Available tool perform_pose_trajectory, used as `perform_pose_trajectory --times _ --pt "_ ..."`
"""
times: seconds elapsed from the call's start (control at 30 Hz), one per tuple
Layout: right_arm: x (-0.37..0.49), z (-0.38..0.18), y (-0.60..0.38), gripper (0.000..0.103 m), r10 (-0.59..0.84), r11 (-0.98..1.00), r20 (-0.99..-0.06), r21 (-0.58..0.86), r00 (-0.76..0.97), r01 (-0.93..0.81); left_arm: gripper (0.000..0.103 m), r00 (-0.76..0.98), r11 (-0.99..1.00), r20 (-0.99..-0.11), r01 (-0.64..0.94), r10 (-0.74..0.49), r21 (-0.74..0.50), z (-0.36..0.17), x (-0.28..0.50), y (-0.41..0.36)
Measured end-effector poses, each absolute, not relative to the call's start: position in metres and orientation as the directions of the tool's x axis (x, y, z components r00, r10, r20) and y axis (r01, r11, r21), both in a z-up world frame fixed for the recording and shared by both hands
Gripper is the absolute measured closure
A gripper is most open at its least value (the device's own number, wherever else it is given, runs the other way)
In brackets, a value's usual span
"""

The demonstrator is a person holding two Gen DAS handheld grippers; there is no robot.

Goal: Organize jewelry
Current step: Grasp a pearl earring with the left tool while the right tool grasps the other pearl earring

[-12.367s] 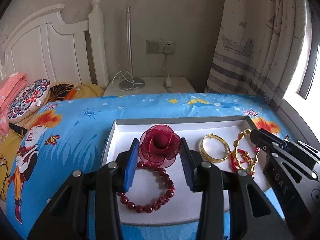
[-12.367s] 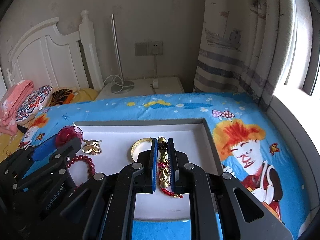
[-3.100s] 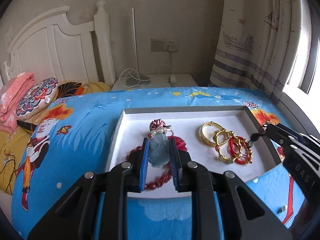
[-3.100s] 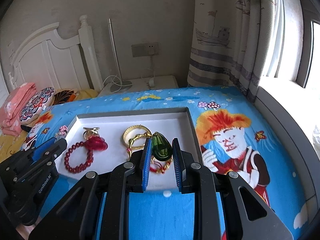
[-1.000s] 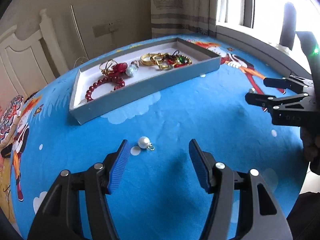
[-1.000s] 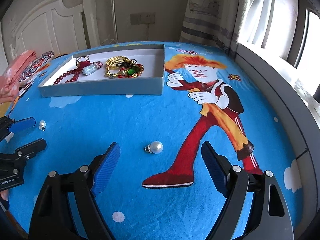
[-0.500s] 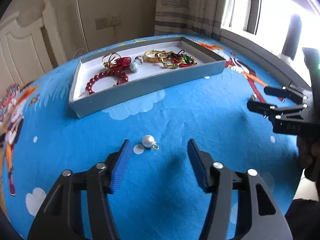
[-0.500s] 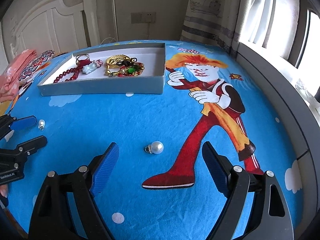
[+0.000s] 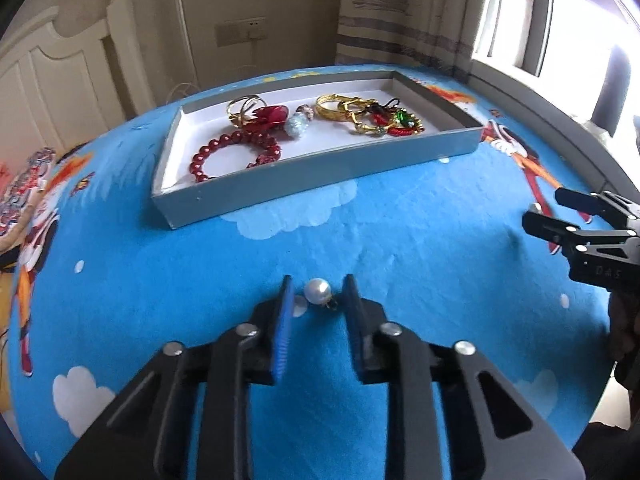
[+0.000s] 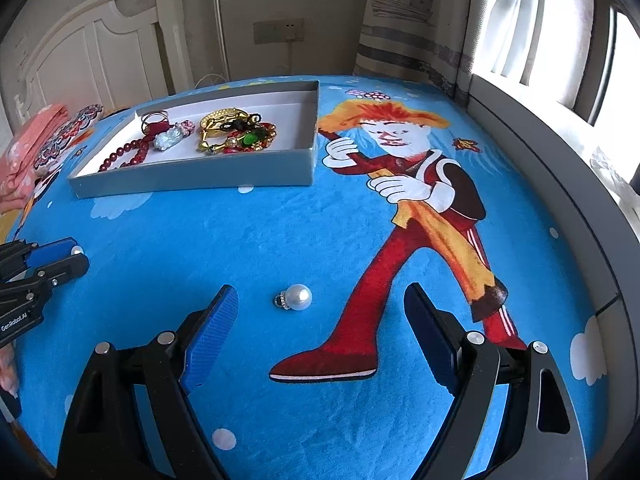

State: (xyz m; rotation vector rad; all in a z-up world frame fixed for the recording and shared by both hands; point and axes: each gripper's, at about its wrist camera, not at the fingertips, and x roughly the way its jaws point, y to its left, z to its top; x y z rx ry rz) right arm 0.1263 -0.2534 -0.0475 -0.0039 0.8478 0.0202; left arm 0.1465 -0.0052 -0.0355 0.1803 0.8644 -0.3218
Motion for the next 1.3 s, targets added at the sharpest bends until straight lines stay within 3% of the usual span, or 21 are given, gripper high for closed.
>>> perform_pose_trajectory --times 0.4,0.5,0.67,0.83,1.3 --pt "0.127 -0.047 -0.260 0.025 -0.014 0.999 -0.746 0.012 0.666 0.034 0.088 0.637 0.973 -0.761 0.229 -0.120 0.039 -0.036 0.133 -0.016" --pt "0.130 -0.049 -0.262 0.038 -0.025 0.999 -0.755 0.011 0.655 0.051 0.088 0.645 0.979 -0.756 0.204 -0.112 0.029 -0.035 0.129 -0.015" --pt "0.129 -0.049 -0.257 0.049 -0.016 0.999 -0.756 0.015 0.655 0.041 0.088 0.644 0.980 -0.758 0.198 -0.104 0.034 -0.035 0.128 -0.017" --pt "0.124 -0.049 -0.248 0.081 0.004 1.000 -0.740 0.021 0.672 0.018 0.088 0.644 0.981 -0.757 0.191 -0.107 0.024 -0.036 0.125 -0.017" --pt "0.116 -0.048 -0.232 0.082 0.014 0.999 -0.733 0.036 0.680 0.019 0.088 0.675 0.991 -0.735 0.126 -0.057 0.038 -0.037 0.115 -0.017"
